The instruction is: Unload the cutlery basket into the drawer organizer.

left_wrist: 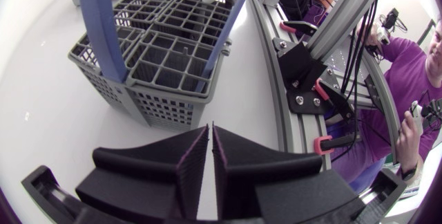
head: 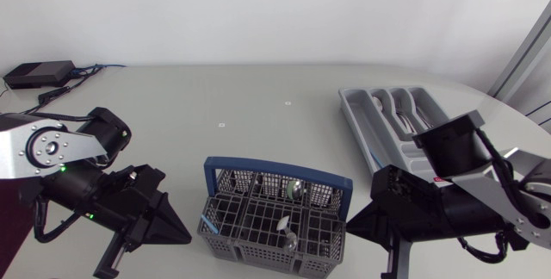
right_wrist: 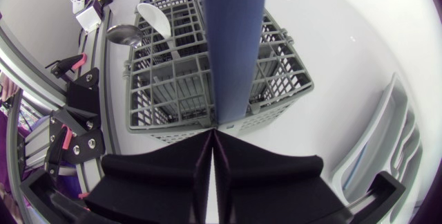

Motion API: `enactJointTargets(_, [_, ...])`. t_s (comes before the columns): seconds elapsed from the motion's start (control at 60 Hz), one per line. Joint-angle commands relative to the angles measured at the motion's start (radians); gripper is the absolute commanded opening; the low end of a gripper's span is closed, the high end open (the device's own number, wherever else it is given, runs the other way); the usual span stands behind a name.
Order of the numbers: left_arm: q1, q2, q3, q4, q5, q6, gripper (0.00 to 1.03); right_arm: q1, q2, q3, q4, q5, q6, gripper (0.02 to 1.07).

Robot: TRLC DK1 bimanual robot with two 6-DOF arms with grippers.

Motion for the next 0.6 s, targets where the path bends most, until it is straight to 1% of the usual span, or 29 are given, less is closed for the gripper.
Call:
enactJointTargets(0.0, [-0.008, 0.033, 0.038, -0.012, 0.025, 0.041, 0.16, 0.010, 0.043, 0.041, 0.026, 0.001, -0.007, 0.07])
enactJointTargets(0.317, [0.027, 0.104, 0.098, 0.010, 0.067, 0.044, 0.16, 0.033, 0.224, 0.147, 0.118, 0.027, 0.012, 0.07])
enactJointTargets(0.583, [0.064, 0.185, 0.173, 0.013, 0.083, 0.059, 0.17, 0.028, 0.346, 0.238, 0.152, 0.052, 0.012, 0.07])
